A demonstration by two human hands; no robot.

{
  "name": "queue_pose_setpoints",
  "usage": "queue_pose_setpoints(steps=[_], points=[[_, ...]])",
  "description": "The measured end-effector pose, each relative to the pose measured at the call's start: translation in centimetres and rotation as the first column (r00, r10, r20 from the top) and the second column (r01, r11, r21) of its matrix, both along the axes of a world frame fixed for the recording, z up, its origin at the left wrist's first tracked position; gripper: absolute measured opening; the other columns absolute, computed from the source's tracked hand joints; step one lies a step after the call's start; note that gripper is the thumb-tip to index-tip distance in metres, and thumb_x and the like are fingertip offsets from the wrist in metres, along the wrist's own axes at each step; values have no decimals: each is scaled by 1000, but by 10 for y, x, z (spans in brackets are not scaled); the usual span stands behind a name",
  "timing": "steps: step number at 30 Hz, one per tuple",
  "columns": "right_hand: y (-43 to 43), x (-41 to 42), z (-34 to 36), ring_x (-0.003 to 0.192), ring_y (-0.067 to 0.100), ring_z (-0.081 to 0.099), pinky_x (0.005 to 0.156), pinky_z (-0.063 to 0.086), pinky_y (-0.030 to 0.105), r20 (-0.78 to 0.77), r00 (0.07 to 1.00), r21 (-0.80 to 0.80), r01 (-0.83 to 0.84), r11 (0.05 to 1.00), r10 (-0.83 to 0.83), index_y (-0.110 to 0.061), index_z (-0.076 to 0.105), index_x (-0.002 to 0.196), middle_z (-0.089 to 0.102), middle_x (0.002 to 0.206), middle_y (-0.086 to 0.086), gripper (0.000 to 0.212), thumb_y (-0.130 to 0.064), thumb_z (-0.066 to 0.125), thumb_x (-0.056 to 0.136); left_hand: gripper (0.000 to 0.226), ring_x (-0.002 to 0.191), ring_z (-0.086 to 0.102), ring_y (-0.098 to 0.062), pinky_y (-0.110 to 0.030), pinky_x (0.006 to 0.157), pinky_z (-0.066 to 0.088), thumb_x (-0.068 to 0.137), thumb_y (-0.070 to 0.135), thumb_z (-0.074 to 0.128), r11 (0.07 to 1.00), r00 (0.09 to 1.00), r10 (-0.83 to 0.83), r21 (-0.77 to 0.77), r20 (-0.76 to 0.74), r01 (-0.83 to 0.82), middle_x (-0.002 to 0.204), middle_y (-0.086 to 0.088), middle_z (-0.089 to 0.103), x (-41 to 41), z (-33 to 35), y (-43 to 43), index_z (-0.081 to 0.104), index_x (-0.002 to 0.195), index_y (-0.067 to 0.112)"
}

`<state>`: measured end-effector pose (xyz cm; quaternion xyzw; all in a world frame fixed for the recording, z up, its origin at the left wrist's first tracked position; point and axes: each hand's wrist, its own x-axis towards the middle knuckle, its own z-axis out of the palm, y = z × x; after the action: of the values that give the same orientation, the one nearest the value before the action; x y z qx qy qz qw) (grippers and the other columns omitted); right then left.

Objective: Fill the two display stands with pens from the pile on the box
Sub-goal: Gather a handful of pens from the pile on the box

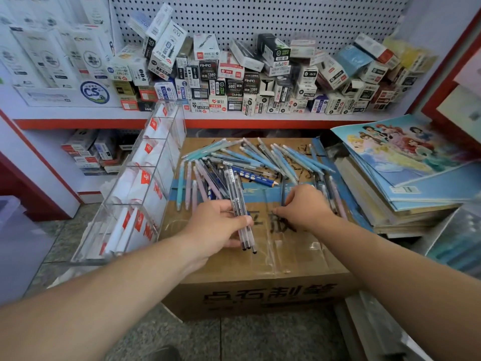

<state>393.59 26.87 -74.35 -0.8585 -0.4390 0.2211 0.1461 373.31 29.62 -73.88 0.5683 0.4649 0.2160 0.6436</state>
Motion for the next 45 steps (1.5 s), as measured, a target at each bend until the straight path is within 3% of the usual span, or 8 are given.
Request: queue_pose_setpoints(steps=[3,9,14,18,27,33,38,45], points=[[-5,5,3,71,27,74,71,64,46,-162,986,-80,35,996,-48,1,73,86,75,75,15,21,-19,79,85,15,91,77,-22,-35,73,63,94,9,71,1000,1000,-5,-22,-7,5,94,-5,80,1,1,0,70,109,13],[-41,-10,29,60,19,65,51,54,23,-429,898,-119,52,992,-99,2,71,97,71,76,16,11,-7,72,89,10,97,76,-30,-38,76,56,100,12,64,997,999,-39,-69,16,40,95,-6,80,3,1,-5,66,110,14],[-62,-35,36,60,14,67,61,59,27,-508,854,88,-84,993,117,-3,66,98,69,75,9,11,-7,72,90,11,85,75,-22,-29,64,55,99,12,65,997,998,-40,-70,47,44,96,-7,80,8,3,-11,68,110,15],[-69,-43,34,61,16,69,64,61,35,-399,884,221,-167,961,246,-10,65,94,71,75,11,9,-12,73,91,14,74,74,-16,-27,60,57,98,9,65,999,997,-16,-44,81,20,93,-9,79,12,4,-15,69,111,13],[-65,-37,25,69,26,72,69,62,48,-317,916,293,-152,944,246,-12,72,84,72,75,8,11,-20,74,91,18,72,74,-12,-29,65,58,91,4,73,999,988,-15,-28,157,20,92,-3,80,16,7,-17,71,103,17],[-62,-20,23,63,12,68,64,62,30,-374,897,239,-151,959,234,-13,77,85,74,75,3,15,-25,73,94,23,78,76,-17,-26,61,58,88,4,76,999,995,-6,-53,103,12,94,-7,80,21,8,-14,72,109,11],[-50,42,11,86,13,67,82,61,37,125,992,173,-43,984,22,-21,72,106,73,96,-3,12,-27,66,97,23,79,76,-17,-27,59,60,86,5,79,998,998,-9,-57,63,12,94,-6,80,23,4,-13,72,106,12],[-40,50,-4,80,22,66,69,60,37,262,965,110,-33,993,3,-16,68,100,69,97,6,14,-29,69,95,21,83,74,-18,-29,62,61,86,5,79,999,998,-35,-39,46,37,95,-4,80,21,1,-13,71,100,19]])
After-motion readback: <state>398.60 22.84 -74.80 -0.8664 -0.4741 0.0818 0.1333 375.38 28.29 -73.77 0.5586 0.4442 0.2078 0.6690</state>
